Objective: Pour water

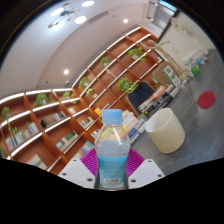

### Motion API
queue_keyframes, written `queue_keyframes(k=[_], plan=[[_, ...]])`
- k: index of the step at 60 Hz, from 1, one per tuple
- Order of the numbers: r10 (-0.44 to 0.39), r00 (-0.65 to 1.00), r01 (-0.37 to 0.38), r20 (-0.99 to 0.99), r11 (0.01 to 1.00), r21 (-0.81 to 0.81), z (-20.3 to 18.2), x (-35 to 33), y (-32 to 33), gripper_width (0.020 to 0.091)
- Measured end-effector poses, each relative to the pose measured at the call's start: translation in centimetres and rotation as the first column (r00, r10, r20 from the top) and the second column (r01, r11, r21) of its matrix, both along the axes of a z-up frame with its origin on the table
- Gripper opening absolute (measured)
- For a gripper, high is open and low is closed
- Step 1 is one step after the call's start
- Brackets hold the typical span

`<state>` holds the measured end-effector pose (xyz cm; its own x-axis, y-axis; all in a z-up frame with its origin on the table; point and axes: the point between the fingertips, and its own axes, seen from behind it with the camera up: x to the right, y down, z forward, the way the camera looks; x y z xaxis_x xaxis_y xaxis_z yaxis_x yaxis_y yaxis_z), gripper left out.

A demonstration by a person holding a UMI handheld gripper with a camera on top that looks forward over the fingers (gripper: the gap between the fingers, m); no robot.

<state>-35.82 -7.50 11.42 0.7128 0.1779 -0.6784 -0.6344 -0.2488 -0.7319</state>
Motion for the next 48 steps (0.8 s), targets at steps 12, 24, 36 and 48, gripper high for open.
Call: queue_keyframes(k=[12,24,36,48], plan=[[-0.055,0.824,0.046,-0.564,0.998,-0.03,3.3,1.5,3.2,0.0321],[-0.07,0.529,0.038,-0.846,0.998,-0.059,6.1,2.2,4.4,0.0322],[-0.105,0.239,0.036,-0.965,0.994,-0.1,6.0,4.0,6.2,0.0323],[-0.111,0.178,0.027,-0.978,0.994,-0.108,6.0,4.1,6.6,0.0322]])
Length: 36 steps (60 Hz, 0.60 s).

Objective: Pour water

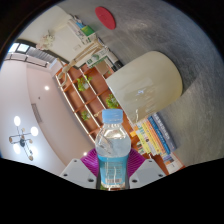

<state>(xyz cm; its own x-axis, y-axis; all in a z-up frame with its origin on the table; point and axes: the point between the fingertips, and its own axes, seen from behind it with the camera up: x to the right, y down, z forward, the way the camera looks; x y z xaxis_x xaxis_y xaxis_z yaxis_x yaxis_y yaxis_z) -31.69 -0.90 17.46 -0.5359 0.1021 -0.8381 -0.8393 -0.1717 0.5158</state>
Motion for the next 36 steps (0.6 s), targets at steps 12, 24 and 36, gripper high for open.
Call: queue_keyframes(k=[12,24,36], plan=[[-0.017,0.975,0.016,0.222,1.0,0.006,1.7,0.0,-0.4,0.034],[-0.091,0.685,0.012,0.723,0.993,0.114,7.5,1.2,0.2,0.034],[-0.098,-0.036,0.085,0.995,0.991,0.101,7.3,7.2,2.1,0.0342]])
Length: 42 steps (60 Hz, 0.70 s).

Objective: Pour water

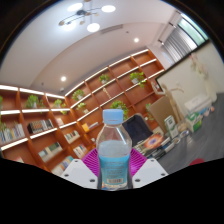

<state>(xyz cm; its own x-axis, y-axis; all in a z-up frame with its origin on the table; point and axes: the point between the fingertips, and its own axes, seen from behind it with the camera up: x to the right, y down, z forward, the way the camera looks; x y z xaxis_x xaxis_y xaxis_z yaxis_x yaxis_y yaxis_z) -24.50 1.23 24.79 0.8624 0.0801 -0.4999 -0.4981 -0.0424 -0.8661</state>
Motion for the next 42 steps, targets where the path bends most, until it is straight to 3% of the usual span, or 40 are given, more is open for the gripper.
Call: queue_keyframes(k=[5,10,15,21,31,42], plan=[[-0.088,0.97,0.1,0.226,0.994,-0.044,0.6,2.8,-0.1,0.0339],[-0.169,0.907,0.215,0.386,0.974,-0.077,-2.6,8.1,1.0,0.0339],[-0.23,0.852,0.317,0.47,0.942,-0.113,-3.2,10.9,-0.5,0.034],[-0.278,0.817,0.391,0.506,0.911,-0.13,-6.7,15.4,-0.3,0.0339],[-0.287,0.759,0.457,0.584,0.874,-0.165,-11.4,19.8,-0.9,0.0339],[-0.229,0.755,0.414,0.615,0.893,-0.175,-15.1,21.0,-0.9,0.0341]])
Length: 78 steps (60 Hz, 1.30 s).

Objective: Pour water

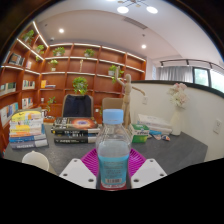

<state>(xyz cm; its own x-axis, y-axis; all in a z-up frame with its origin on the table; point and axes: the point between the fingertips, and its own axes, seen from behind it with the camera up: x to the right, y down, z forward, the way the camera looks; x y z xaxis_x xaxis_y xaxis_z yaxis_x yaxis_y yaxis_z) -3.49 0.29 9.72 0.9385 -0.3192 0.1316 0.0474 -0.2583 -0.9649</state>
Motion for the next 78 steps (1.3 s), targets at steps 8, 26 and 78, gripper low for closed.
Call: queue_keyframes(k=[8,26,78], plan=[[0.024,0.998,-0.025,-0.055,0.999,-0.02,-2.7,0.6,-0.3,0.0346],[0.066,0.988,-0.063,-0.137,0.998,0.024,-2.8,0.7,-0.7,0.0482],[0.37,0.92,-0.37,-0.13,0.929,0.027,3.4,-9.2,-16.6,0.0836]])
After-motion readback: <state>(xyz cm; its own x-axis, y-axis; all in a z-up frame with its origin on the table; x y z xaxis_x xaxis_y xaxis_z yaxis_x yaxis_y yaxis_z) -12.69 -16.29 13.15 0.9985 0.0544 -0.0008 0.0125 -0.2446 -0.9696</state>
